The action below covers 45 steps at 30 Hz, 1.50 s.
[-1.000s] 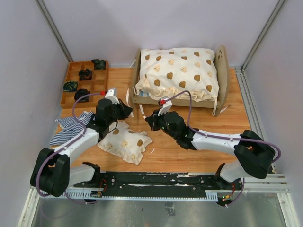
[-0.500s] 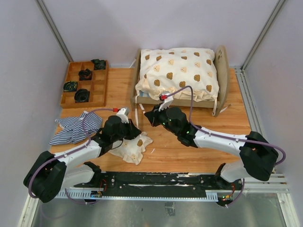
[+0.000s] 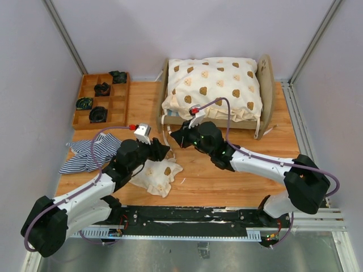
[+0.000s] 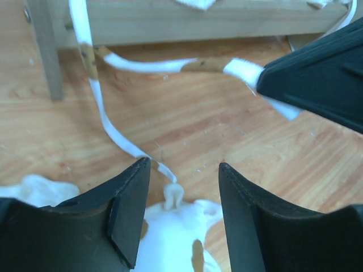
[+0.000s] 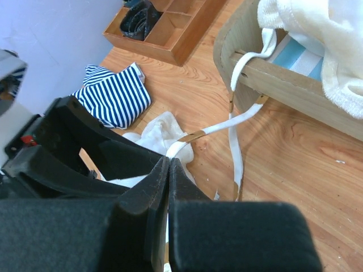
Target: Set up the pet bed
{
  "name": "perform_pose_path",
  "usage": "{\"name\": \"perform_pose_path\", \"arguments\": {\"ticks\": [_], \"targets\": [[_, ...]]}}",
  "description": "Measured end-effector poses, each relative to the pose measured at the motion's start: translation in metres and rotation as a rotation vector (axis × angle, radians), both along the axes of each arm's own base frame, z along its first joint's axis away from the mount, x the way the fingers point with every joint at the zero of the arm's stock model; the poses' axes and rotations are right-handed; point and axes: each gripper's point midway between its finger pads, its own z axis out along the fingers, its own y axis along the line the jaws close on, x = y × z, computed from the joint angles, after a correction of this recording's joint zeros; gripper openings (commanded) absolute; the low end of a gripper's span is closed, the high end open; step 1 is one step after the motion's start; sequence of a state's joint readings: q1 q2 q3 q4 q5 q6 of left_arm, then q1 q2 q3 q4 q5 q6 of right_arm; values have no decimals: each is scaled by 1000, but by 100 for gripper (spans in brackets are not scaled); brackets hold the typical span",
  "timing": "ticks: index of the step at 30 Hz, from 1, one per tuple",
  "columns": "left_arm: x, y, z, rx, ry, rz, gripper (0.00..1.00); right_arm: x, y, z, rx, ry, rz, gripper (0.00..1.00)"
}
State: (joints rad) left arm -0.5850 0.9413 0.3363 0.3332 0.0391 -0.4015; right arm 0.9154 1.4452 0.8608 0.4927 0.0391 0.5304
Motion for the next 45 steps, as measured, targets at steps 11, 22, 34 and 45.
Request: {"name": "perform_pose_path", "arguments": {"ticks": [11,22,34,45], "targets": [[19,3,16,224,-281,-86,59,-4,7,-14,24,83,44,0],[30,-8,30,366,-527,-192,54,-10,11,-18,41,124,90,0],[24,-12,28,326,-569,-209,0,-5,9,-26,36,144,121,24],[28,-4,28,95,-382,-40,0,7,-7,-36,-128,-39,246,38]]}}
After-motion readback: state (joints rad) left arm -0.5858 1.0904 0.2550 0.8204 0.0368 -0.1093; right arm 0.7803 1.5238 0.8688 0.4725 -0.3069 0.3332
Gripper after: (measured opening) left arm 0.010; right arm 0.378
